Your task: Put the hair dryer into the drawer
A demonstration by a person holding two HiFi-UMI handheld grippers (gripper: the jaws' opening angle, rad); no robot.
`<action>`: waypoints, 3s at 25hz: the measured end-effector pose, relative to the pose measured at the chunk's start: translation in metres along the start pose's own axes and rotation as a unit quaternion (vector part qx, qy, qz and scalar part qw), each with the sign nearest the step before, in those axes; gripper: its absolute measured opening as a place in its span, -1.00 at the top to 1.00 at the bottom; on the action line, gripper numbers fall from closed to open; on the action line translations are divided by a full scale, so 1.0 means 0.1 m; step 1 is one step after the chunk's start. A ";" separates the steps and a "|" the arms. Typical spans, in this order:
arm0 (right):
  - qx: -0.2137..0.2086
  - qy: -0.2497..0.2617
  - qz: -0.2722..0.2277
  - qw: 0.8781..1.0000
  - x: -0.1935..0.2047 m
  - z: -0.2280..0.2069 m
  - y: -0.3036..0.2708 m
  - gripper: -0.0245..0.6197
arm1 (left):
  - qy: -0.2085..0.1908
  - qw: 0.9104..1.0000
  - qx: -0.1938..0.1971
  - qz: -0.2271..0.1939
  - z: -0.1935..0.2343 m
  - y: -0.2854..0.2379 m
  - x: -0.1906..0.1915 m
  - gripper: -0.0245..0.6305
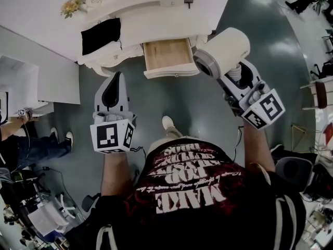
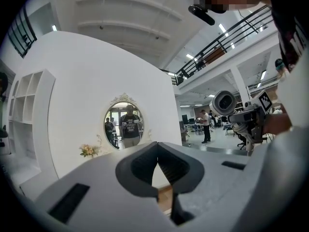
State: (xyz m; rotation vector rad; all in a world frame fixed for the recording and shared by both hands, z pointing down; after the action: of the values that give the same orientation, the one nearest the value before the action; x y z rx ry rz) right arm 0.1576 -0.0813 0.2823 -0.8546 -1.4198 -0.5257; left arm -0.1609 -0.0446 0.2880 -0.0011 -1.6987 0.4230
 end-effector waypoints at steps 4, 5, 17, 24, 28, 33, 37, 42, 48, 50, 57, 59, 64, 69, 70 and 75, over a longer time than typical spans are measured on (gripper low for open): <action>0.000 -0.002 -0.001 1.000 -0.02 -0.05 -0.12 0.20 | 0.002 1.000 0.001 0.000 0.10 -0.11 -0.02 0.91; 0.001 -0.002 -0.001 1.000 -0.03 -0.06 -0.15 0.20 | 0.002 1.000 0.002 0.000 0.12 -0.13 -0.02 0.91; 0.020 -0.005 0.002 1.000 -0.22 -0.20 -0.61 0.20 | 0.009 1.000 0.024 -0.004 0.58 -0.57 -0.08 0.91; 0.028 -0.004 0.006 1.000 -0.32 -0.18 -0.88 0.20 | 0.013 0.999 0.040 -0.008 0.87 -0.75 -0.05 0.91; 0.028 -0.008 0.009 1.000 -0.33 -0.13 -0.98 0.20 | 0.014 0.999 0.048 -0.007 1.01 -0.83 -0.03 0.91; 0.030 -0.018 0.028 0.999 -0.29 -0.17 -1.05 0.20 | 0.018 0.998 0.062 -0.002 1.02 -0.91 -0.01 0.91; 0.031 -0.027 0.037 0.998 -0.24 -0.28 -1.14 0.20 | 0.020 0.998 0.066 0.008 1.04 -1.02 0.04 0.91; 0.015 -0.037 0.050 0.998 -0.13 -0.46 -1.33 0.20 | 0.027 0.998 0.048 0.017 1.11 -1.11 0.06 0.91; -0.015 -0.035 0.069 0.997 0.01 -0.72 -1.68 0.20 | 0.034 0.999 0.026 0.033 1.20 -1.31 0.11 0.91; -0.024 -0.037 0.077 0.996 0.07 -0.83 -1.79 0.20 | 0.036 0.999 0.019 0.035 1.22 -1.41 0.09 0.91; -0.045 -0.038 0.114 0.992 0.33 -1.23 -2.18 0.20 | 0.045 0.998 0.001 0.044 1.25 -1.73 0.06 0.91; -0.052 -0.039 0.128 0.990 0.43 -1.33 -2.29 0.20 | 0.049 0.998 -0.003 0.046 1.25 -1.81 0.06 0.91; -0.066 -0.043 0.167 0.983 0.73 -1.53 -2.50 0.20 | 0.058 0.997 -0.012 0.051 1.23 -1.95 0.10 0.91; -0.078 -0.049 0.211 0.973 1.12 -1.66 -2.71 0.20 | 0.067 0.995 -0.017 0.065 1.20 -2.08 0.21 0.91; -0.080 -0.051 0.219 0.971 1.20 -1.68 -2.76 0.20 | 0.066 0.995 -0.017 0.067 1.20 -2.11 0.23 0.91; -0.097 -0.060 0.265 0.957 1.67 -1.70 -2.92 0.20 | 0.069 0.994 -0.020 0.083 1.16 -2.14 0.36 0.91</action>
State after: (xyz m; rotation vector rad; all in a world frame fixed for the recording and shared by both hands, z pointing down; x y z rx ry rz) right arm 0.0605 -0.3625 0.5129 -1.3914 -1.1887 -0.2028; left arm -0.2271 -0.2672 0.3686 -0.1976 -1.5762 0.5023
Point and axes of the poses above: the fingertips, and each gripper's own axes: y backward along the fingers, z to its left, x out of its underside, the point moved 6 cm from there along y, backward along the fingers, and after that the axes turned 13 degrees about z, right-handed, at the moved point
